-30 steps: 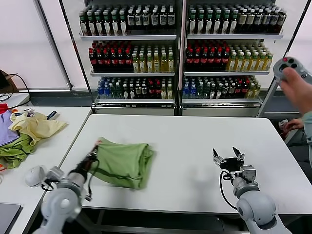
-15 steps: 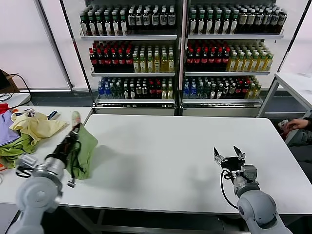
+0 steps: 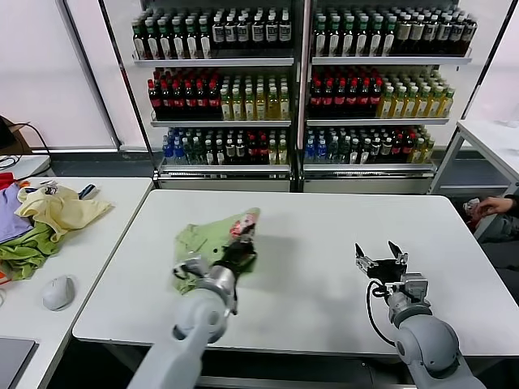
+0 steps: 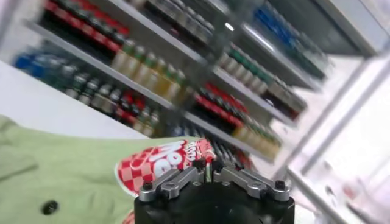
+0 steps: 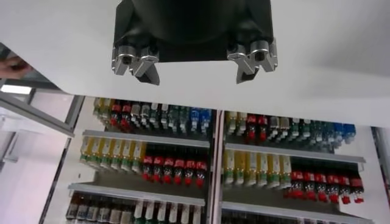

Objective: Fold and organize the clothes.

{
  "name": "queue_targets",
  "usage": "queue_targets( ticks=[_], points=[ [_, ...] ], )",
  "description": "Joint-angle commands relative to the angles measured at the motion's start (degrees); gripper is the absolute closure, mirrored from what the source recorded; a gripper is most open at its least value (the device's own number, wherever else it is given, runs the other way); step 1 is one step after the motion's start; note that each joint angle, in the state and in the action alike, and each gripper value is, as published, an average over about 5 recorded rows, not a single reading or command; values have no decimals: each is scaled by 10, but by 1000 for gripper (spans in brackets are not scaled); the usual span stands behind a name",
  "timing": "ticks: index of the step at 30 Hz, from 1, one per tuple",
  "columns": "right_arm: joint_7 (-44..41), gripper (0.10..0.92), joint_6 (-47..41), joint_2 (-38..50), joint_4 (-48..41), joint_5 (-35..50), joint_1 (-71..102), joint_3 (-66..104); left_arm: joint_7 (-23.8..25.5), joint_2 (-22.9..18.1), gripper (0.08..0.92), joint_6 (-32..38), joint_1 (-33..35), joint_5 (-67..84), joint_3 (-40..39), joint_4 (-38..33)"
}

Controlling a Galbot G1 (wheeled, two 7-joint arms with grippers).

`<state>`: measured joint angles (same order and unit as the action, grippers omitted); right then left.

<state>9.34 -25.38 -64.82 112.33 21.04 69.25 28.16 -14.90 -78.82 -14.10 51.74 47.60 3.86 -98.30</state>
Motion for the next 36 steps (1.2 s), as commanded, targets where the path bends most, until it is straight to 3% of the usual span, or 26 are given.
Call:
queue_targets(
  ticks=[1, 5, 11, 18, 25, 28, 36],
  points=[
    [-1, 203, 0, 1, 1, 2, -2, 4, 48, -97, 875, 37, -96, -210, -186, 180],
    [-2, 203, -1, 2, 1, 5, -5, 3, 63, -88, 804, 48, -84, -236, -188, 151],
    [1, 203, -8, -3, 0, 8, -19, -22, 62, -50, 632, 57, -27, -248, -164, 48],
    [29, 203, -22, -29, -25, 14, -76, -126, 36, 8, 433, 62, 66, -263, -39, -79],
    [64, 203, -39, -96, -110, 27, -155, -201, 12, 42, 232, 85, 169, -284, 75, -153],
    [75, 203, -39, -119, -151, 33, -175, -215, 10, 40, 187, 94, 209, -287, 107, -170],
    [110, 203, -44, -174, -236, 54, -213, -229, 2, 35, 177, 99, 264, -292, 125, -192]
  ],
)
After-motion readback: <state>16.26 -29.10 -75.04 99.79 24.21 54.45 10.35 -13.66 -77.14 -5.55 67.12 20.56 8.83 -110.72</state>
